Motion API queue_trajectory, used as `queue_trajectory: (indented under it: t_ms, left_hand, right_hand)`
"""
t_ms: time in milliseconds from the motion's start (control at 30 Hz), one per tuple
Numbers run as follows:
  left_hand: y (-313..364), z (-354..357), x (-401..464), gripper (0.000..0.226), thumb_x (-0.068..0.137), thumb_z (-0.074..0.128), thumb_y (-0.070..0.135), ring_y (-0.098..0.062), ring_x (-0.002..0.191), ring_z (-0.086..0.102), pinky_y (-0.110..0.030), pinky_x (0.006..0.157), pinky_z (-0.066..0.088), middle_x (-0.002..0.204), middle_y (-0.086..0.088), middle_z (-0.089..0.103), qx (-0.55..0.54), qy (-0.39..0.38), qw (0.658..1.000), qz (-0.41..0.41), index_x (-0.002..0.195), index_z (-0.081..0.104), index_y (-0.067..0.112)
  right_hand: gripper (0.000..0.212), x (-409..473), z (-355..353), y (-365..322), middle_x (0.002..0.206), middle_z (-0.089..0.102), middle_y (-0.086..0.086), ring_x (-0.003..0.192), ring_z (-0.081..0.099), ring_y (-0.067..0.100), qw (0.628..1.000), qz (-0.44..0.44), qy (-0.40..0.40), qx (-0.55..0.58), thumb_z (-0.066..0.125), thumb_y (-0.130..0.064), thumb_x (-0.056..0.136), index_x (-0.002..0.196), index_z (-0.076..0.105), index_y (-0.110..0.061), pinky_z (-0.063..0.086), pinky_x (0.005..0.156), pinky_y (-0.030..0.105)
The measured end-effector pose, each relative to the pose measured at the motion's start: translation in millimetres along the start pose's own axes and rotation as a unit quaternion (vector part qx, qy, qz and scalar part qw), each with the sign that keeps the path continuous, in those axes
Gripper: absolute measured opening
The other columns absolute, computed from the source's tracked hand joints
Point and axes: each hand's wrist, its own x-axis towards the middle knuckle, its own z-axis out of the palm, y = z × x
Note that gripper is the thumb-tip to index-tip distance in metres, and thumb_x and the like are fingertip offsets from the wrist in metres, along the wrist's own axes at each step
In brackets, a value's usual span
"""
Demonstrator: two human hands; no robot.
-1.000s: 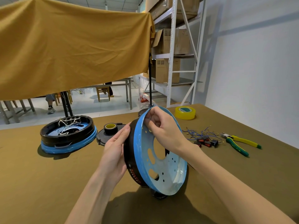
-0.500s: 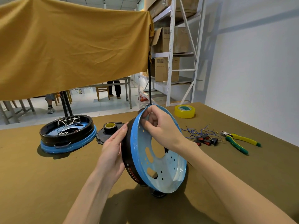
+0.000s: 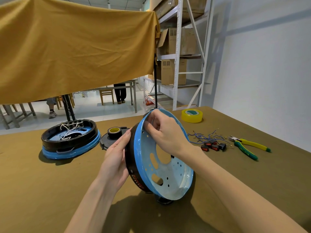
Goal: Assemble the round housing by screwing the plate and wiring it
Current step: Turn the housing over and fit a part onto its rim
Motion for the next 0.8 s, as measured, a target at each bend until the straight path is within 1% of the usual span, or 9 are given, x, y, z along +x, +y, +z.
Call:
queue_trajectory:
  t_ms: [133, 267, 367, 433, 567, 633, 700, 767, 800]
  left_hand:
    - [0.2, -0.4, 0.9, 0.031, 0.094, 0.065, 0.031, -0.027, 0.118, 0.069, -0.042, 0.092, 0.060, 0.126, -0.015, 0.072, -0.008, -0.001, 1.000, -0.008, 0.118, 0.077, 0.016]
    - [-0.1, -2.3, 1.2, 0.030, 0.094, 0.065, 0.031, -0.027, 0.114, 0.071, -0.039, 0.082, 0.063, 0.124, -0.016, 0.072, -0.023, 0.003, 1.000, -0.019, 0.113, 0.079, 0.013]
    - [-1.2, -2.7, 1.1, 0.030, 0.093, 0.065, 0.030, -0.027, 0.112, 0.072, -0.038, 0.079, 0.063, 0.123, -0.016, 0.073, -0.031, -0.002, 0.999, -0.023, 0.112, 0.079, 0.013]
    - [-2.2, -2.5, 2.3, 0.030, 0.093, 0.064, 0.030, -0.027, 0.111, 0.072, -0.038, 0.078, 0.063, 0.122, -0.016, 0.073, -0.040, -0.004, 0.999, -0.030, 0.111, 0.080, 0.012]
    - [-9.8, -0.7, 2.7, 0.033, 0.096, 0.062, 0.030, -0.028, 0.101, 0.076, -0.039, 0.069, 0.064, 0.116, -0.019, 0.075, -0.058, 0.011, 0.994, -0.091, 0.107, 0.080, 0.004]
    - [-18.0, -2.2, 3.7, 0.036, 0.098, 0.061, 0.028, -0.028, 0.090, 0.078, -0.037, 0.061, 0.063, 0.109, -0.020, 0.076, -0.065, 0.033, 0.992, -0.106, 0.109, 0.077, -0.002]
    - [-27.6, -4.2, 5.2, 0.034, 0.102, 0.059, 0.027, -0.025, 0.074, 0.078, -0.035, 0.053, 0.061, 0.092, -0.020, 0.077, -0.039, 0.057, 0.991, -0.118, 0.109, 0.071, -0.003]
    - [-37.0, -6.9, 5.7, 0.032, 0.103, 0.056, 0.029, -0.019, 0.055, 0.072, -0.028, 0.045, 0.057, 0.066, -0.013, 0.072, 0.000, 0.057, 0.991, -0.121, 0.097, 0.068, 0.000]
    - [-40.7, -9.3, 6.4, 0.036, 0.102, 0.057, 0.035, -0.017, 0.052, 0.070, -0.026, 0.044, 0.055, 0.061, -0.010, 0.069, 0.023, 0.052, 0.991, -0.119, 0.091, 0.070, 0.002]
  right_hand:
    - [0.005, 0.4, -1.3, 1.5, 0.066, 0.055, -0.008, 0.061, 0.049, 0.008, 1.000, -0.002, -0.016, 0.012, 0.061, -0.017, 0.099, 0.100, 0.060, -0.021, 0.046, 0.060, 0.041]
    - [0.005, 3.8, 2.9, -0.5, 0.062, 0.053, -0.010, 0.058, 0.048, 0.008, 1.000, -0.005, -0.022, -0.020, 0.057, -0.025, 0.102, 0.097, 0.057, -0.026, 0.040, 0.056, 0.032]
    - [0.010, 5.7, 3.0, -0.8, 0.067, 0.057, -0.009, 0.062, 0.052, 0.009, 1.000, -0.003, -0.016, -0.026, 0.057, -0.030, 0.103, 0.095, 0.057, -0.023, 0.047, 0.059, 0.038]
    - [0.007, 5.3, 2.9, 0.5, 0.073, 0.061, -0.010, 0.068, 0.057, 0.009, 0.999, -0.001, -0.031, -0.024, 0.060, -0.030, 0.100, 0.098, 0.059, -0.023, 0.051, 0.062, 0.037]
    - [0.011, 3.6, 4.8, 8.4, 0.071, 0.059, -0.011, 0.065, 0.053, 0.006, 0.998, 0.014, -0.034, -0.043, 0.057, -0.029, 0.102, 0.092, 0.056, -0.024, 0.044, 0.058, 0.033]
    - [0.016, 3.5, 6.2, 11.2, 0.074, 0.061, -0.009, 0.069, 0.057, 0.011, 0.992, 0.033, -0.063, -0.103, 0.053, -0.034, 0.105, 0.092, 0.054, -0.024, 0.044, 0.060, 0.036]
    - [0.023, 1.1, 8.3, 13.6, 0.084, 0.064, 0.000, 0.078, 0.061, 0.023, 0.971, 0.047, -0.109, -0.207, 0.045, -0.040, 0.108, 0.100, 0.053, -0.020, 0.048, 0.065, 0.041]
    - [0.028, -4.7, 9.4, 15.9, 0.088, 0.061, 0.002, 0.082, 0.061, 0.027, 0.953, 0.057, -0.143, -0.263, 0.039, -0.043, 0.109, 0.102, 0.051, -0.018, 0.047, 0.067, 0.042]
    - [0.028, -7.9, 8.3, 16.5, 0.087, 0.062, 0.001, 0.081, 0.061, 0.025, 0.952, 0.060, -0.152, -0.258, 0.040, -0.044, 0.109, 0.103, 0.051, -0.019, 0.047, 0.067, 0.040]
